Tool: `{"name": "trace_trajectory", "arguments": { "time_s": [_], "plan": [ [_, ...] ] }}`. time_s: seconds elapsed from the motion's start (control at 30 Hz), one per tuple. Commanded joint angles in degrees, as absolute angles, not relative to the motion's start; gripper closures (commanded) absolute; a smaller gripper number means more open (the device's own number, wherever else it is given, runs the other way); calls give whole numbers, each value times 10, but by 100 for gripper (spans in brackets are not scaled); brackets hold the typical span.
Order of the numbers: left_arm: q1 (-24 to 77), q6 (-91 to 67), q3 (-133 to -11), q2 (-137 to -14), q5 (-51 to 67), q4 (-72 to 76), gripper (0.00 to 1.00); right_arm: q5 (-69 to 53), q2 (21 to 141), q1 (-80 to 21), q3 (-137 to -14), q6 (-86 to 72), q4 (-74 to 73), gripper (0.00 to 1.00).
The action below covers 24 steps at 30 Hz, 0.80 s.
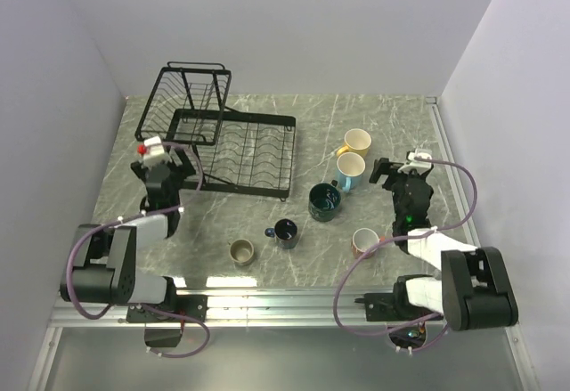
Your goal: Load the cups into the dish rack
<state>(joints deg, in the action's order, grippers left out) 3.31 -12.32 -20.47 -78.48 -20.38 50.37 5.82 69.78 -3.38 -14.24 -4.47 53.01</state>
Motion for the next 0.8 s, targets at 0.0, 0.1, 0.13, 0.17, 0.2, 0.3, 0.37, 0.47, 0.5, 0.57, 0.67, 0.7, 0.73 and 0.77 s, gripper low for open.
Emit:
{"name": "trace_trajectory", "arguments": {
  "time_s": [0.0,0.1,0.13,0.17,0.2,0.3,0.37,0.47,0.5,0.57,0.67,0.7,0.73,0.77],
  "plan": [
    [34,-155,-291,-759,-209,307,1,79,656,-44,-178,-29,473,0],
    [35,-171,-281,-718,-180,268,1,84,617,-47,-193,-12,412,0],
    [35,-174,-282,-695,-182,255,1,83,597,-47,-199,-9,400,0],
    [35,-180,-282,-685,-185,244,1,82,586,-47,-201,-6,388,0],
    [35,-181,-282,-673,-190,209,1,79,566,-48,-203,-5,364,0],
    [36,-189,-294,-638,-203,140,2,71,530,-49,-206,-6,312,0],
    [36,-221,-306,-608,-207,58,5,64,489,-54,-205,-19,287,0],
    [36,-285,-306,-551,-171,-17,10,41,436,-75,-217,-42,226,0],
    [37,-301,-309,-536,-152,-35,12,36,418,-84,-231,-46,191,0],
    [40,-353,-322,-499,-150,-97,15,40,403,-120,-243,-74,158,0],
    [43,-419,-359,-459,-160,-195,17,57,376,-143,-280,-182,123,0],
    [43,-430,-379,-450,-156,-217,18,80,374,-145,-325,-225,99,0],
    [43,-447,-391,-434,-143,-242,18,83,376,-144,-356,-294,63,0],
    [44,-448,-402,-428,-134,-281,19,77,381,-144,-392,-321,-26,0]
  ]
}}
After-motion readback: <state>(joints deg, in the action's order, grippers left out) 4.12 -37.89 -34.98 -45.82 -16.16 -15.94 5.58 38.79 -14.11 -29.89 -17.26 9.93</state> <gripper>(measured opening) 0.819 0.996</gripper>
